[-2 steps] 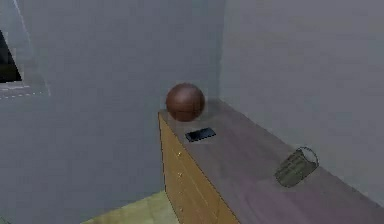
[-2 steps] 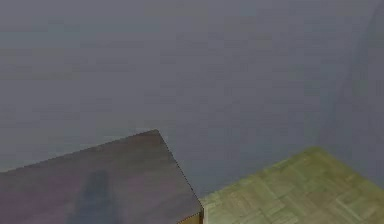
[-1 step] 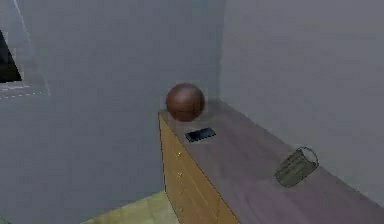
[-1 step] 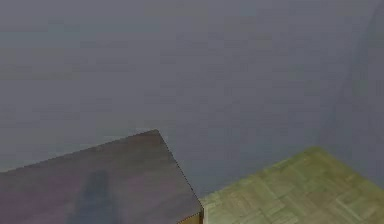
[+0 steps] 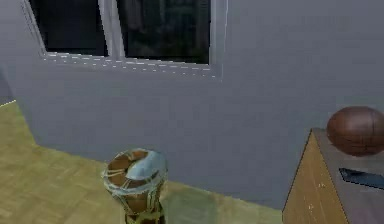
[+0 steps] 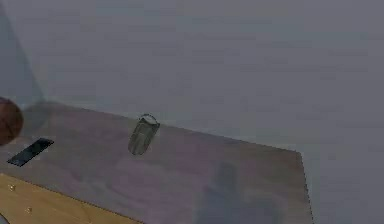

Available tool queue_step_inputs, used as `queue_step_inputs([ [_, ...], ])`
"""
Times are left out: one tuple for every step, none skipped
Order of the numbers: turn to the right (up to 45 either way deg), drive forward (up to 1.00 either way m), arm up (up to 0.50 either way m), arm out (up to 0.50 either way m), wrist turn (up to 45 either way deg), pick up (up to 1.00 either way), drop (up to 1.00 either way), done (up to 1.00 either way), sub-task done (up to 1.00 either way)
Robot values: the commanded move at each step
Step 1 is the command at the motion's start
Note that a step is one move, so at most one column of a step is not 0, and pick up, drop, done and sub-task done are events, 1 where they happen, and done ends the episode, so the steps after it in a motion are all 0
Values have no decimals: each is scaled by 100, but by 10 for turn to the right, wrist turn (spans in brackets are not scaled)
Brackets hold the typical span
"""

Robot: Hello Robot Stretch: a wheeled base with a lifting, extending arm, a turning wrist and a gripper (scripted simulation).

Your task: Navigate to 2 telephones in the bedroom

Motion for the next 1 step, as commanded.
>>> queue_step_inputs([
  [-450, 0, 0, 0, 0, 0, 0, 0, 0],
])
